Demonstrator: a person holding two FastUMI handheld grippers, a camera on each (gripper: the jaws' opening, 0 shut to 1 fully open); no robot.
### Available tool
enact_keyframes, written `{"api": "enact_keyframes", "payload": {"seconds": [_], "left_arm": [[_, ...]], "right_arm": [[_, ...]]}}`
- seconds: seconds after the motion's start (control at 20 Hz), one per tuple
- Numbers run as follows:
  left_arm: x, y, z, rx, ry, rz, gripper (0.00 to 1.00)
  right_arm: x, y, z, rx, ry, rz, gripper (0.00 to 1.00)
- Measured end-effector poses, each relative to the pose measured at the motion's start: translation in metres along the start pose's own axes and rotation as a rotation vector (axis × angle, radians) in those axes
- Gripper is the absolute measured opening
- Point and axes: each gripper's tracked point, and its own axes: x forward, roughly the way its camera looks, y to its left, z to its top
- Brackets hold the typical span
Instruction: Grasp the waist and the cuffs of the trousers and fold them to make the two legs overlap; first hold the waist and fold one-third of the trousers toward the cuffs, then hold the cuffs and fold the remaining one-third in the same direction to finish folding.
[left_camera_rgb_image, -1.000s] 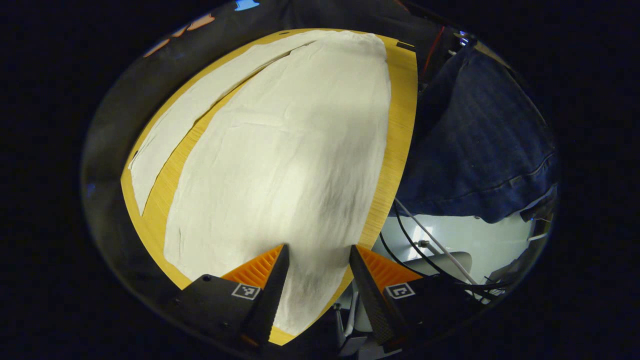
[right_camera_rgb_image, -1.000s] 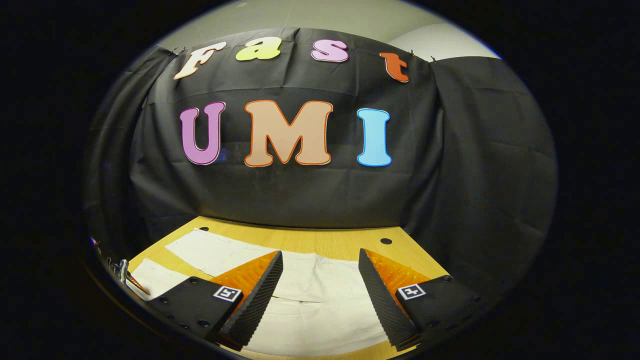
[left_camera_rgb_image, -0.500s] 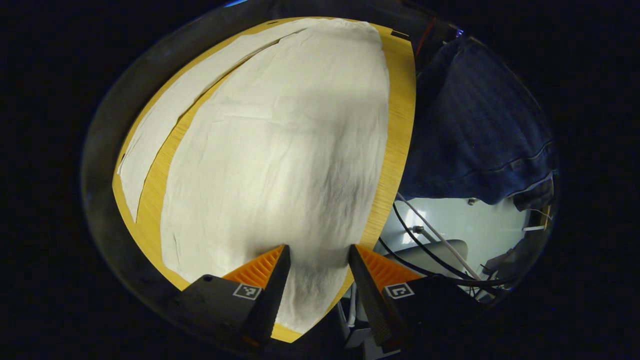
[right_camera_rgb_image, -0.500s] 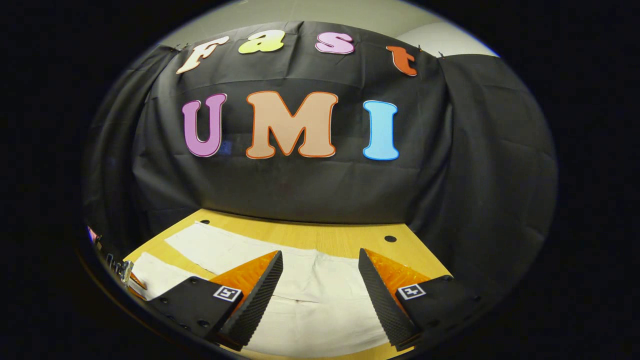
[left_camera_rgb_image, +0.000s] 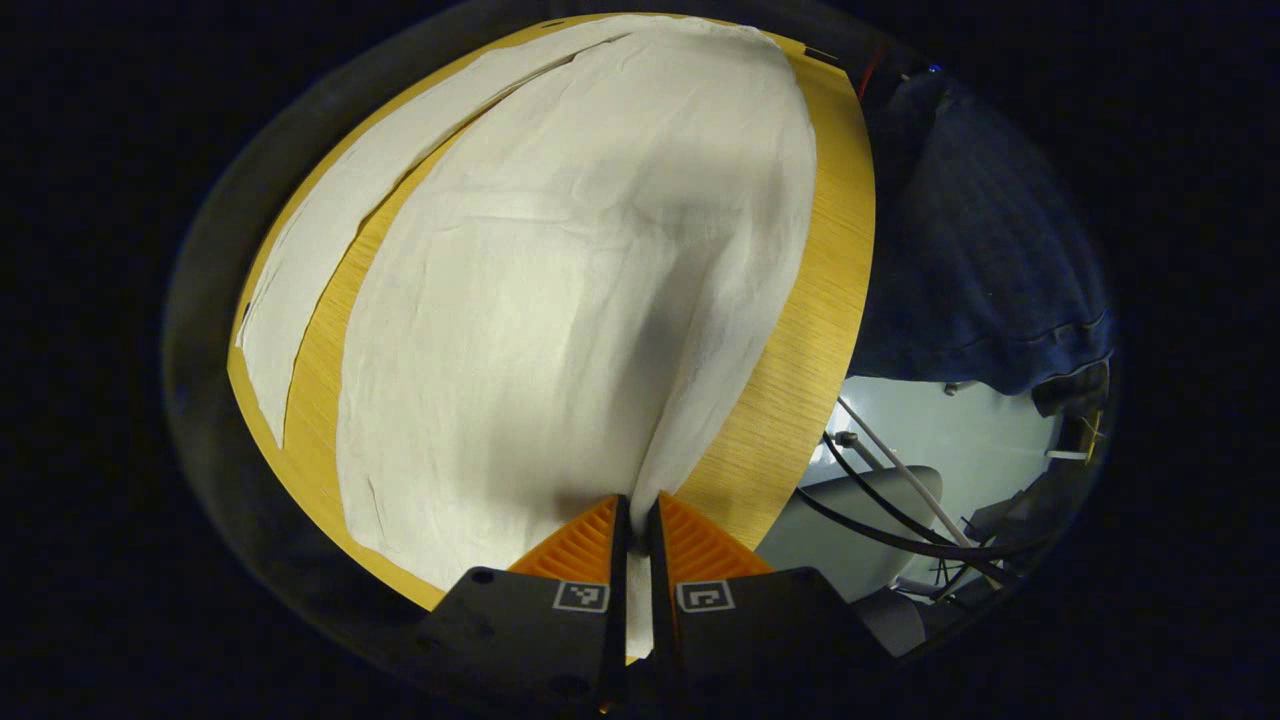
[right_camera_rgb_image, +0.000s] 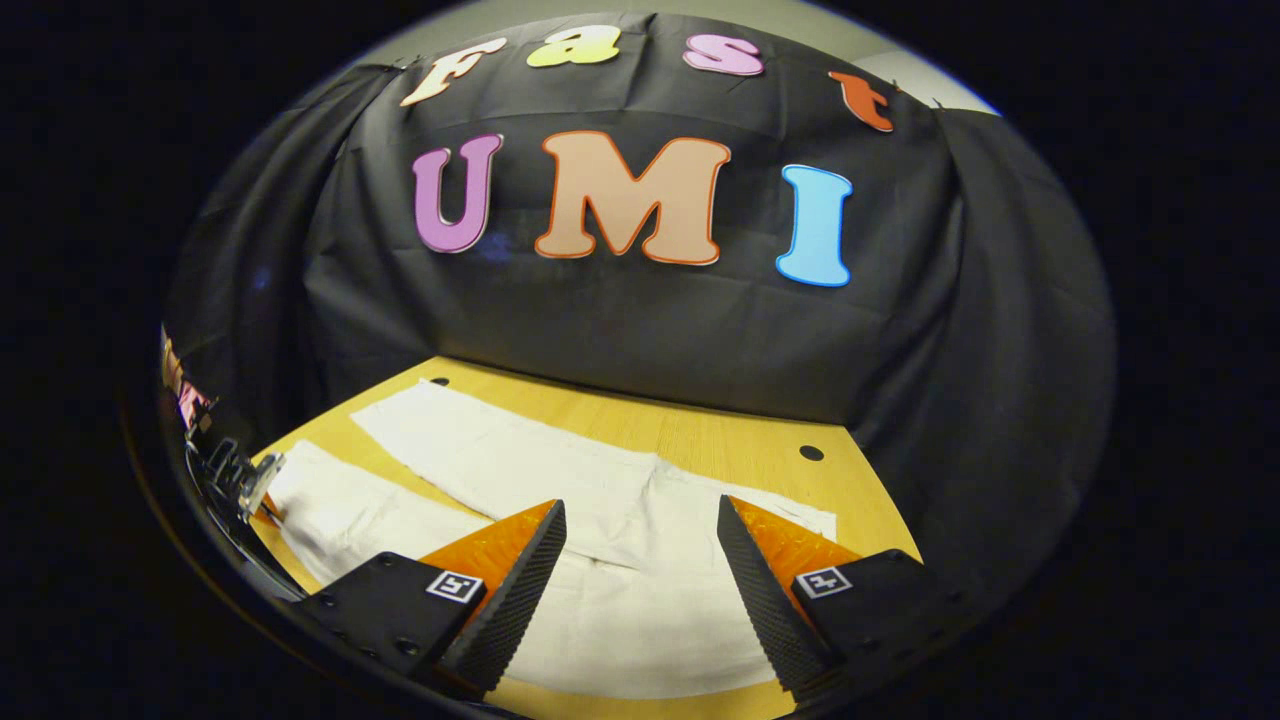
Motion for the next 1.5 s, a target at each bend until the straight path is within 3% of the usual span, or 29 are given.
{"api": "enact_keyframes", "payload": {"seconds": [0.3,0.55,0.85,1.3,1.4,1.45,1.5], "left_arm": [[0.000,0.001,-0.001,-0.006,0.003,0.006,0.06],[0.001,0.003,-0.002,0.000,0.014,0.015,0.02],[0.001,0.003,-0.004,-0.006,0.034,0.022,0.00],[0.000,0.003,-0.004,0.001,0.063,0.045,0.01],[-0.001,0.002,-0.005,0.001,0.071,0.043,0.00],[0.000,0.002,-0.005,-0.003,0.072,0.042,0.00],[0.000,0.002,-0.004,-0.005,0.073,0.042,0.00]], "right_arm": [[-0.009,-0.004,-0.082,-0.264,0.196,0.196,0.97],[-0.018,-0.032,-0.162,-0.494,0.423,0.354,0.96],[-0.031,-0.057,-0.227,-0.715,0.637,0.522,0.97],[-0.028,-0.072,-0.262,-0.798,0.812,0.637,0.99],[-0.029,-0.070,-0.263,-0.800,0.839,0.666,0.91],[-0.029,-0.069,-0.264,-0.798,0.852,0.676,0.82],[-0.028,-0.069,-0.264,-0.800,0.865,0.674,0.89]]}}
